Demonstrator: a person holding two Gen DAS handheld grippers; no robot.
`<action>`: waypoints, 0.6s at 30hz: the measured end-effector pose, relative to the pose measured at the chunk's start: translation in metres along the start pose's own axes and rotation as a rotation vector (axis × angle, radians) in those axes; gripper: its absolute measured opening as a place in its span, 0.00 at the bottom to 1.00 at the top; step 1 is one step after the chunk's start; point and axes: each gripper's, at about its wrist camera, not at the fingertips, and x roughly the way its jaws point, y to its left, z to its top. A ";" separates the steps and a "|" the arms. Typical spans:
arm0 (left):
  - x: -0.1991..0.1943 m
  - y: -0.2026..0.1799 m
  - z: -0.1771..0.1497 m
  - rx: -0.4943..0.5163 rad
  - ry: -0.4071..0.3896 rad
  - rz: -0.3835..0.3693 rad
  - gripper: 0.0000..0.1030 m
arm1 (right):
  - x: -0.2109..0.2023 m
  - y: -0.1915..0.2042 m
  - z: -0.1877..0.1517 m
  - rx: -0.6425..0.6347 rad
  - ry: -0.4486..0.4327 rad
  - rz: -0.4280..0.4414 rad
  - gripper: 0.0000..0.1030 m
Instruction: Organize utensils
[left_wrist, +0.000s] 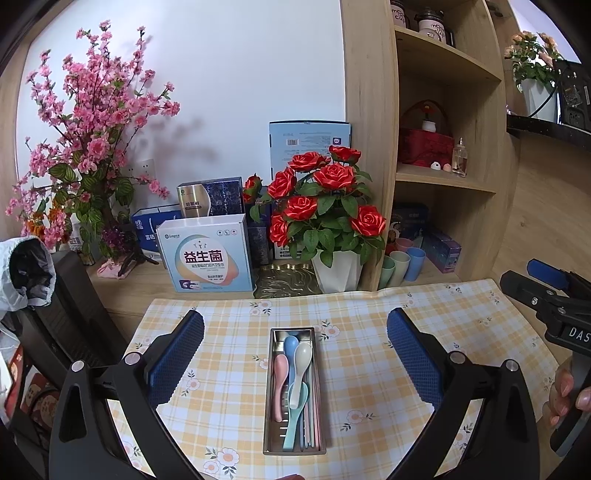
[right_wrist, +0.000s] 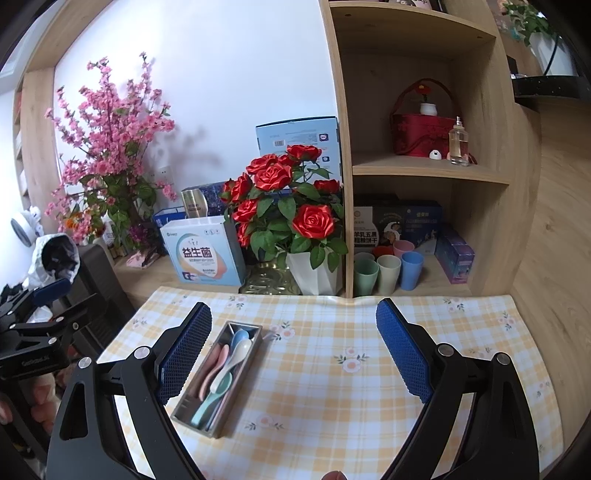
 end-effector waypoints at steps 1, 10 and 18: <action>0.000 0.000 0.000 0.000 -0.001 -0.001 0.94 | 0.000 0.000 0.000 0.000 -0.002 -0.002 0.85; -0.002 0.000 0.001 0.000 -0.003 -0.001 0.94 | -0.001 0.000 0.000 0.002 0.001 -0.004 0.85; -0.001 0.000 0.001 -0.003 -0.002 -0.005 0.94 | -0.002 0.001 -0.001 0.002 0.001 -0.006 0.85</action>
